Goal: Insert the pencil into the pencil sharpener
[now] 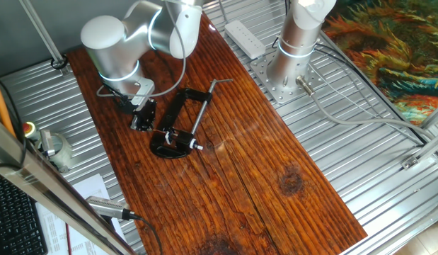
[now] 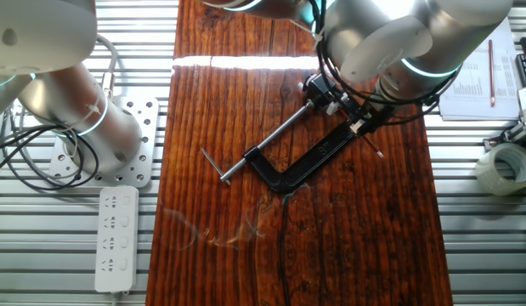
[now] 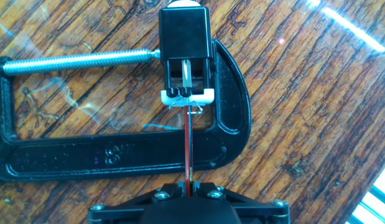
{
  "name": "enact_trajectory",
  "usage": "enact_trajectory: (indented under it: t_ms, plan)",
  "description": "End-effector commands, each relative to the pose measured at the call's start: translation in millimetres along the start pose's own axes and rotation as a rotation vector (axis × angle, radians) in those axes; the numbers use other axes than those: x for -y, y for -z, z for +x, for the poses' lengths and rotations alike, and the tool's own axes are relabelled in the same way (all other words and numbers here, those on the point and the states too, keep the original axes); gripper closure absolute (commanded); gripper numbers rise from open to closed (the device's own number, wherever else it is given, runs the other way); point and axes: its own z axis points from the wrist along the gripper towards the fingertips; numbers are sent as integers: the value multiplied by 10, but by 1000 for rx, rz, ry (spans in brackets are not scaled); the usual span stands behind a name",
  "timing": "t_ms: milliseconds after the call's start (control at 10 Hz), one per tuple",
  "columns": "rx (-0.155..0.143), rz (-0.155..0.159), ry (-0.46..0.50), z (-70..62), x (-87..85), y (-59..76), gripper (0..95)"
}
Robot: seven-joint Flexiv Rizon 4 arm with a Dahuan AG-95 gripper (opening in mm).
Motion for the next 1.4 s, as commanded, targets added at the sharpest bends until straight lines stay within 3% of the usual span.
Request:
enact_trajectory:
  t_ms: [100, 1400]
  plan:
    - [-1, 0, 0, -9, -18, -7, 950]
    - [-3, 3, -19, -173, -50, -20, 950]
